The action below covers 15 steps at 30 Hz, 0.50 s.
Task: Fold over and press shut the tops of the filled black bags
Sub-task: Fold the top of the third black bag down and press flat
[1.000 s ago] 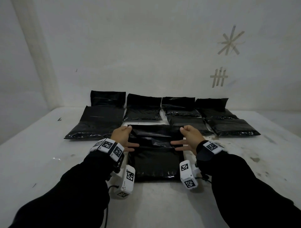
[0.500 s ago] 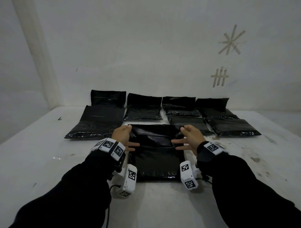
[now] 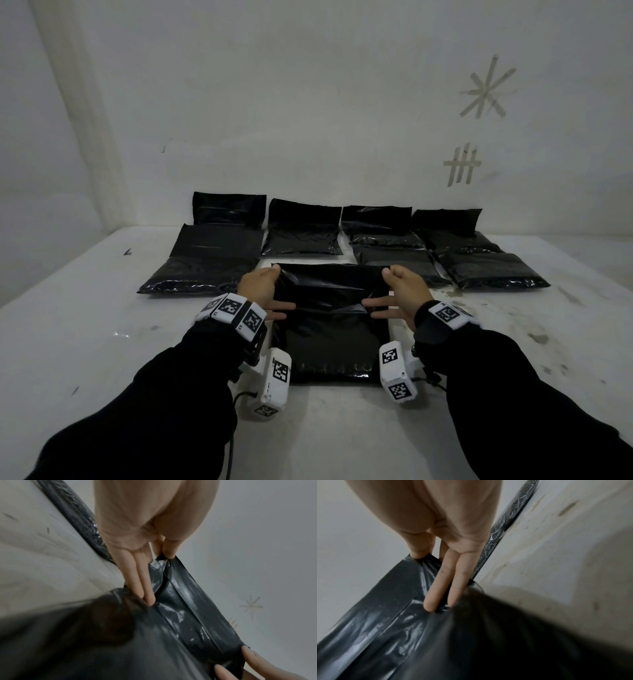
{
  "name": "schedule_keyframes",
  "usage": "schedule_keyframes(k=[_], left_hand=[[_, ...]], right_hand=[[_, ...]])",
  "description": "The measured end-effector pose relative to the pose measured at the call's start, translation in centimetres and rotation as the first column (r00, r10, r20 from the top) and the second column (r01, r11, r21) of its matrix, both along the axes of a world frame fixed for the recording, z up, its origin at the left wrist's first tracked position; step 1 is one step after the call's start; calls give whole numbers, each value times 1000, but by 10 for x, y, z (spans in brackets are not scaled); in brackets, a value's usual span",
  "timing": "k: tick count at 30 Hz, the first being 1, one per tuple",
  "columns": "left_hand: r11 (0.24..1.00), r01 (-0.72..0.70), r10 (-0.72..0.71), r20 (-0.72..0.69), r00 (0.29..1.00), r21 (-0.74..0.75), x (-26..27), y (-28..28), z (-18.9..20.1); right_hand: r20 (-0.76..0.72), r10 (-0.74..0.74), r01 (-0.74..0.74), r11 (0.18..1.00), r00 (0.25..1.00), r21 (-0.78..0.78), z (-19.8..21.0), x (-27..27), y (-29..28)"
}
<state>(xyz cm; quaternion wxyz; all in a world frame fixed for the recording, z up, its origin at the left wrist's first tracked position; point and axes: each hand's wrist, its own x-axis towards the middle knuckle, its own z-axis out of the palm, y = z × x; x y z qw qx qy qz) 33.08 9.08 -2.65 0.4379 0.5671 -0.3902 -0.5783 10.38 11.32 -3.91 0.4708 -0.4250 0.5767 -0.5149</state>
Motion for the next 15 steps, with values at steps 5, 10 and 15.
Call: schedule_keyframes(k=[5,10,15], left_hand=[[1000,3,-3,11,1000,-14,-1,2,0],[1000,26,-26,7,1000,5,1,2,2],[999,22,-21,-12,1000,45,5,-1,-1]], right_hand=[[60,1,-4,999,998,48,4,1,4],[19,-5,4,1000,1000,29,5,2,6],[-9,-8,8,1000,1000,22,4,2,5]])
